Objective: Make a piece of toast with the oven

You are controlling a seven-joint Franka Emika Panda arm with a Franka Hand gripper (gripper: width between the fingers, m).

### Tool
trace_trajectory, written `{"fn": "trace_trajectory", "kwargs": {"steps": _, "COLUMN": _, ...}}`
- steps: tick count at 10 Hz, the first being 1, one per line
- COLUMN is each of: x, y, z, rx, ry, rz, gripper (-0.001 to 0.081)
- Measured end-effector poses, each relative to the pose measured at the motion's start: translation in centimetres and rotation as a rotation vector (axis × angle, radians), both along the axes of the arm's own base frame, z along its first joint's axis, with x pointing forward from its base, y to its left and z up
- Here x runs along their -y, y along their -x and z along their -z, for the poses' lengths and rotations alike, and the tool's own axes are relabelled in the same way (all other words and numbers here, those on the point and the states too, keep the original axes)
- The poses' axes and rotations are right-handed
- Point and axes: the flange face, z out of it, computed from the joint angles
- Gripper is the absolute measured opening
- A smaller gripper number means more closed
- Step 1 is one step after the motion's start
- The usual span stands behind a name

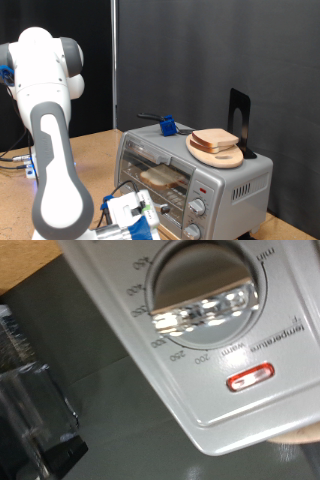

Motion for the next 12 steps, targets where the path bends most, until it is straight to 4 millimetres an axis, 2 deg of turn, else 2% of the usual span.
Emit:
{"fn": "trace_trajectory", "kwargs": {"steps": 2, "x": 0.5, "y": -0.3, "z": -0.6, "rx": 0.234, "ry": 0.060, "rz": -0.015, "gripper": 0.0682}}
{"fn": "trace_trajectory", "kwargs": {"steps": 5, "x": 0.6, "y": -1.7, "z": -2.8, "rx": 0.580, "ry": 0.089, "rz": -0.120, "gripper": 0.0682}}
{"fn": "trace_trajectory", "kwargs": {"steps": 6, "x": 0.8, "y": -2.2, "z": -2.6, "rx": 0.671, "ry": 0.087, "rz": -0.149, "gripper": 0.0682}}
{"fn": "trace_trajectory", "kwargs": {"steps": 7, "x": 0.8, "y": -2.2, "z": -2.5, "rx": 0.634, "ry": 0.081, "rz": -0.141, "gripper": 0.0682}}
{"fn": "trace_trajectory", "kwargs": {"steps": 8, "x": 0.6, "y": -1.9, "z": -2.5, "rx": 0.676, "ry": 0.075, "rz": -0.157, "gripper": 0.0682}}
{"fn": "trace_trajectory", "kwargs": {"steps": 10, "x": 0.3, "y": -0.8, "z": -3.2, "rx": 0.887, "ry": 0.048, "rz": -0.276, "gripper": 0.0682}}
{"fn": "trace_trajectory", "kwargs": {"steps": 12, "x": 0.9, "y": -0.5, "z": -3.8, "rx": 1.104, "ry": 0.061, "rz": -0.385, "gripper": 0.0682}}
